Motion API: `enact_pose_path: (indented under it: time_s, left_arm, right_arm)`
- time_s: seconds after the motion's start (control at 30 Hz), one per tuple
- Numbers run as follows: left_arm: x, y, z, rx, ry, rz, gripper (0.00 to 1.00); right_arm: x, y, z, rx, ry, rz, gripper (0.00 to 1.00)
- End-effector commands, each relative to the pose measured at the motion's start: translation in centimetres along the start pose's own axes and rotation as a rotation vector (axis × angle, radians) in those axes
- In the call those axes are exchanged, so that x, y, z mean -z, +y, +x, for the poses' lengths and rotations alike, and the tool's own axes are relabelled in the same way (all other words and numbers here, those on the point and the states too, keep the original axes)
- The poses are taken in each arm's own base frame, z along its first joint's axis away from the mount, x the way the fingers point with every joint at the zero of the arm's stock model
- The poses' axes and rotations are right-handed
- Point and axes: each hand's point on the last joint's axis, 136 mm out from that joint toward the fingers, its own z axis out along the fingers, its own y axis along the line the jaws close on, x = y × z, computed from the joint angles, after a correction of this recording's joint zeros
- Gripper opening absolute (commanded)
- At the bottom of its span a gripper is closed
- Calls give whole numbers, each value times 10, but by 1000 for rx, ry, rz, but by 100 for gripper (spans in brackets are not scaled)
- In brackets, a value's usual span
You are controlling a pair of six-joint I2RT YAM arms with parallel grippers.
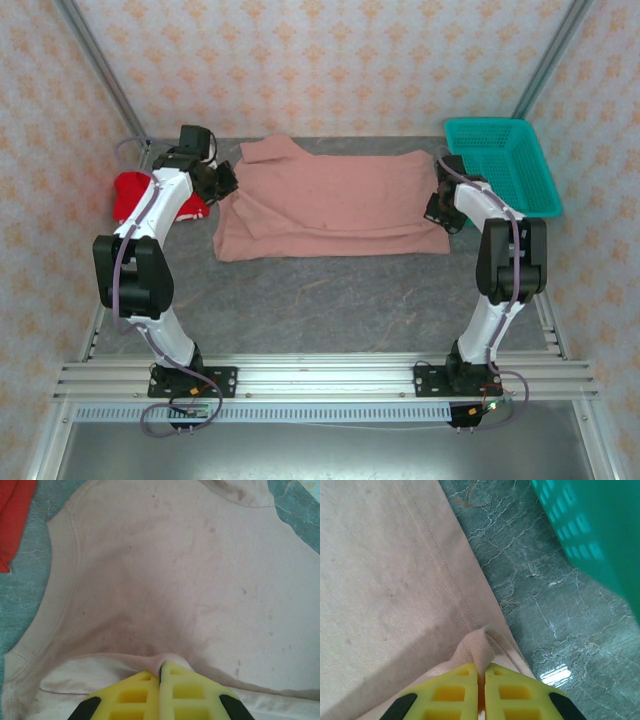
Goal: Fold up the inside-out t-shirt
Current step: Fold the T-shirt at the center of the table.
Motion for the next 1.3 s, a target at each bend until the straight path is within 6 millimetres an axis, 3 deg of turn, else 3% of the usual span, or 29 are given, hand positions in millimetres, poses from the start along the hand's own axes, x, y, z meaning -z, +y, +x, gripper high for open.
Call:
enact_pose_path:
  time_s: [0.0,0.5,0.8,1.0,1.1,1.27]
  left_arm:
    - [4,-6,-17,0,-49,14,0]
    - [-7,-12,-28,26,-48,21,0]
    - [-26,-2,-26,32,-24,-16,0]
    - [-36,1,-25,39,-13,-22,0]
    - [-47,6,-23,45,7,-35,0]
    - [-49,8,-24,41,2,-49,0]
  right_arm:
    - [-2,-3,-10,11,-28,39,10]
    - [-10,-2,-12,11,-29,52,10]
    - [-14,6,-36,-16,-81,52,22]
    - [3,13,-41,-3,-112,-2,32]
    - [16,21,-33,19,-116,-79,36]
    - [27,36,1,75,-80,-184,39]
